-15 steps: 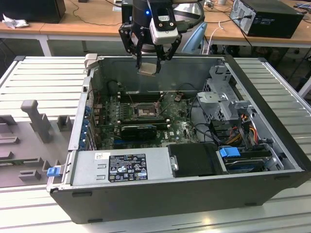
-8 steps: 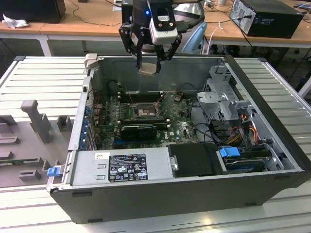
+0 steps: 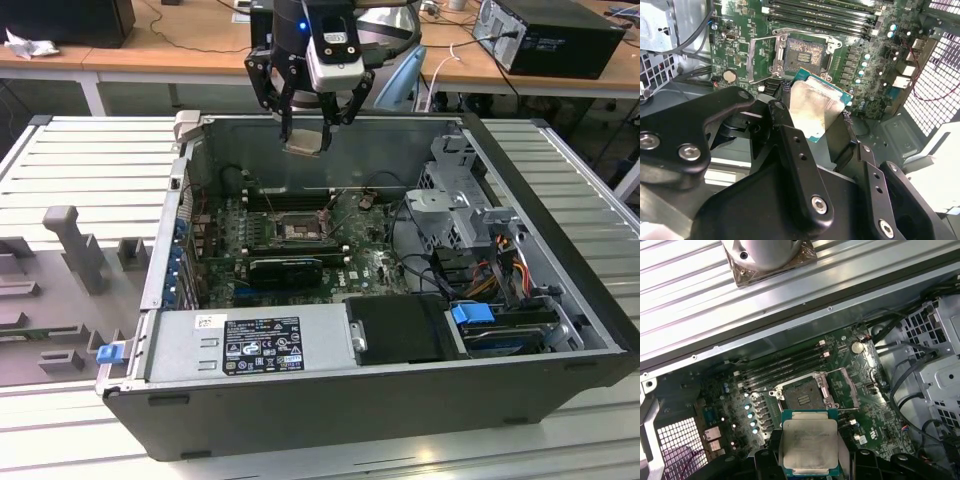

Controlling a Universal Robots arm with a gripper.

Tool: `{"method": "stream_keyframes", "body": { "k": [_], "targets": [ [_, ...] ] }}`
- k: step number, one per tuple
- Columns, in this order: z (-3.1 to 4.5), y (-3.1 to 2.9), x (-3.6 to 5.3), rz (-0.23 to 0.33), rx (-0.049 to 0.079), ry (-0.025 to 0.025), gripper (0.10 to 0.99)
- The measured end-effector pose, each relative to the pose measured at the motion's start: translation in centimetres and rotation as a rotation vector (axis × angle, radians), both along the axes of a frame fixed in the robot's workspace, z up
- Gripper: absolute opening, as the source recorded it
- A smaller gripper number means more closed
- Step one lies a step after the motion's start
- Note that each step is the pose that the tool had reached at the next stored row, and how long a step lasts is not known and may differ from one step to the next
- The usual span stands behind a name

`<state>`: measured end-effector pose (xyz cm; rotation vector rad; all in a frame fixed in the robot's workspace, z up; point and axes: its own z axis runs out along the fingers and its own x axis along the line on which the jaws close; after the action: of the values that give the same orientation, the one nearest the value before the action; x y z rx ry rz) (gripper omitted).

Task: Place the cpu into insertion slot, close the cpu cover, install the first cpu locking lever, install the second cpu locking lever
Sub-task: 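Place the cpu into insertion slot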

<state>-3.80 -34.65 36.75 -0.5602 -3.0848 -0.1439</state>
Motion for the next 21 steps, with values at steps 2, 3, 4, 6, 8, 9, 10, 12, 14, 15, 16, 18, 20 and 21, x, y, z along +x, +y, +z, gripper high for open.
{"method": "stream_keyframes", "body": {
  "k": [2,3,4,6,8,9,10,12,14,15,16,18,20,21],
  "targets": [
    [0.00,0.00,0.00,-0.003,0.000,0.0001,0.525],
    [0.00,0.00,0.00,-0.004,0.000,0.0000,0.525],
    [0.00,0.00,0.00,-0.007,0.000,0.0000,0.525],
    [0.00,0.00,0.00,-0.013,0.000,0.0001,0.525],
    [0.00,0.00,0.00,-0.019,0.000,0.0001,0.525],
    [0.00,0.00,0.00,-0.021,0.000,0.0000,0.525],
    [0.00,0.00,0.00,-0.023,0.000,0.0000,0.525],
    [0.00,0.00,0.00,-0.029,0.000,0.0001,0.525],
    [0.00,0.00,0.00,-0.033,0.000,0.0000,0.525],
    [0.00,0.00,0.00,-0.034,0.000,0.0000,0.525],
    [0.00,0.00,0.00,-0.036,0.000,0.0000,0.525],
    [0.00,0.00,0.00,-0.039,0.000,0.0000,0.525],
    [0.00,0.00,0.00,-0.042,0.000,0.0000,0.525],
    [0.00,0.00,0.00,-0.044,0.000,0.0000,0.525]
  ]
}}
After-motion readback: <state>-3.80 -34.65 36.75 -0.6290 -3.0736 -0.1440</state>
